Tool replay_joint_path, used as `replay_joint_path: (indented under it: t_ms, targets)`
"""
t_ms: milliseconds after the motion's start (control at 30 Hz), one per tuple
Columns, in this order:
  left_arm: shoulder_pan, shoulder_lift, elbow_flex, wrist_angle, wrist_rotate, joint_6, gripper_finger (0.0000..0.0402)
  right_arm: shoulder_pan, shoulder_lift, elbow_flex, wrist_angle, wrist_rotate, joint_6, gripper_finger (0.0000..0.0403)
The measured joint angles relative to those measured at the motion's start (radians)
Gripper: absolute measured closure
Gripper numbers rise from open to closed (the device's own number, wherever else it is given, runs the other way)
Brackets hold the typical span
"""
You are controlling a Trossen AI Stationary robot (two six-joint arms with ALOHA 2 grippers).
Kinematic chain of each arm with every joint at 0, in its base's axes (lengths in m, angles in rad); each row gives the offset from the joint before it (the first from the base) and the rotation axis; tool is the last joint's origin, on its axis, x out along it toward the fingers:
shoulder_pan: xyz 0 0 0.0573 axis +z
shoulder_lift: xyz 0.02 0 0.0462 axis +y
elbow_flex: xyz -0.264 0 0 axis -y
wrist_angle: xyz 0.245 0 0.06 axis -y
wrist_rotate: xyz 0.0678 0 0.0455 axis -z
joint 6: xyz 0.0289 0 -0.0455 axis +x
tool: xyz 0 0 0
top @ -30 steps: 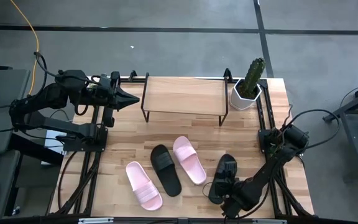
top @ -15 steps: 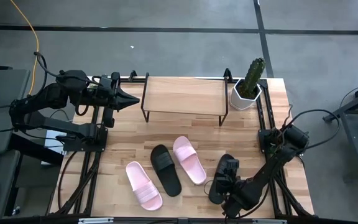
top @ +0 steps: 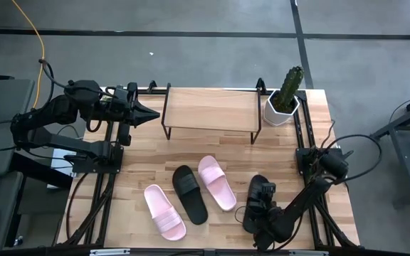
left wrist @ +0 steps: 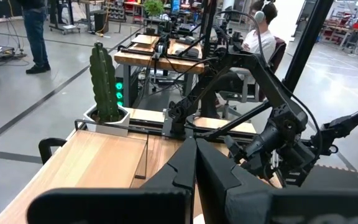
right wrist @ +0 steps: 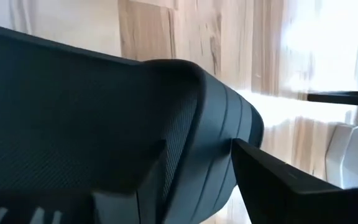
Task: Pick and place slides into the shelf
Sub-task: Put the right black slide on the shelf
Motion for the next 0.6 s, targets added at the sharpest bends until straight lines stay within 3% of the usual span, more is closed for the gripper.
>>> replay_joint_path:
  t_ms: [333, 600]
  targets:
    - [0.000, 0.000, 0.000, -0.004, 0.000, 0.000, 0.0401, 0.000, 0.010, 0.000, -0.007, 0.034, 0.043, 0.0253]
    - [0.000, 0.000, 0.000, -0.007, 0.000, 0.000, 0.0401, -0.001, 0.010, 0.000, -0.014, 0.036, 0.051, 0.0376]
